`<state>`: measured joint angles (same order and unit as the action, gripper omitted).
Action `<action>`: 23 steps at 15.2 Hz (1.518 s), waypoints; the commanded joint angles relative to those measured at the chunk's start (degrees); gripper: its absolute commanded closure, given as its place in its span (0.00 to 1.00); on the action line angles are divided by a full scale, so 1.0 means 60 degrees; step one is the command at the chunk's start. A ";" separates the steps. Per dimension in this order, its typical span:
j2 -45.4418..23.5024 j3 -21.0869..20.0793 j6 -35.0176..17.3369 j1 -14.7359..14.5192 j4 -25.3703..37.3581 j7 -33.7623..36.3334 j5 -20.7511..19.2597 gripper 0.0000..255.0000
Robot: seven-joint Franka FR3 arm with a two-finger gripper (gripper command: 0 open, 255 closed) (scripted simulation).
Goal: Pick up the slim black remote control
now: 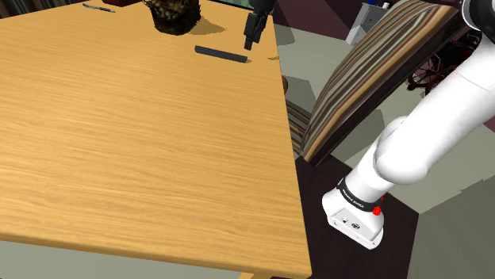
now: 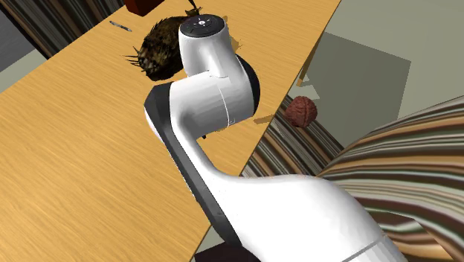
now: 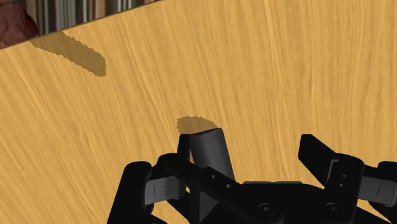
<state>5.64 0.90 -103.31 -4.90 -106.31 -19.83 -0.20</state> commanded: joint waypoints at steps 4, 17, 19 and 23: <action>-0.1833 -0.0223 0.0168 -0.0220 0.1992 -0.0433 -0.0319 0.00; -0.3825 -0.0417 -0.0304 -0.0477 0.3501 -0.0802 -0.0727 0.00; -0.3828 -0.0417 -0.0303 -0.0477 0.3505 -0.0802 -0.0727 0.00; -0.3825 -0.0418 -0.0309 -0.0479 0.3496 -0.0798 -0.0728 1.00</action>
<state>-17.20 -1.67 -105.18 -7.82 -85.25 -24.62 -4.52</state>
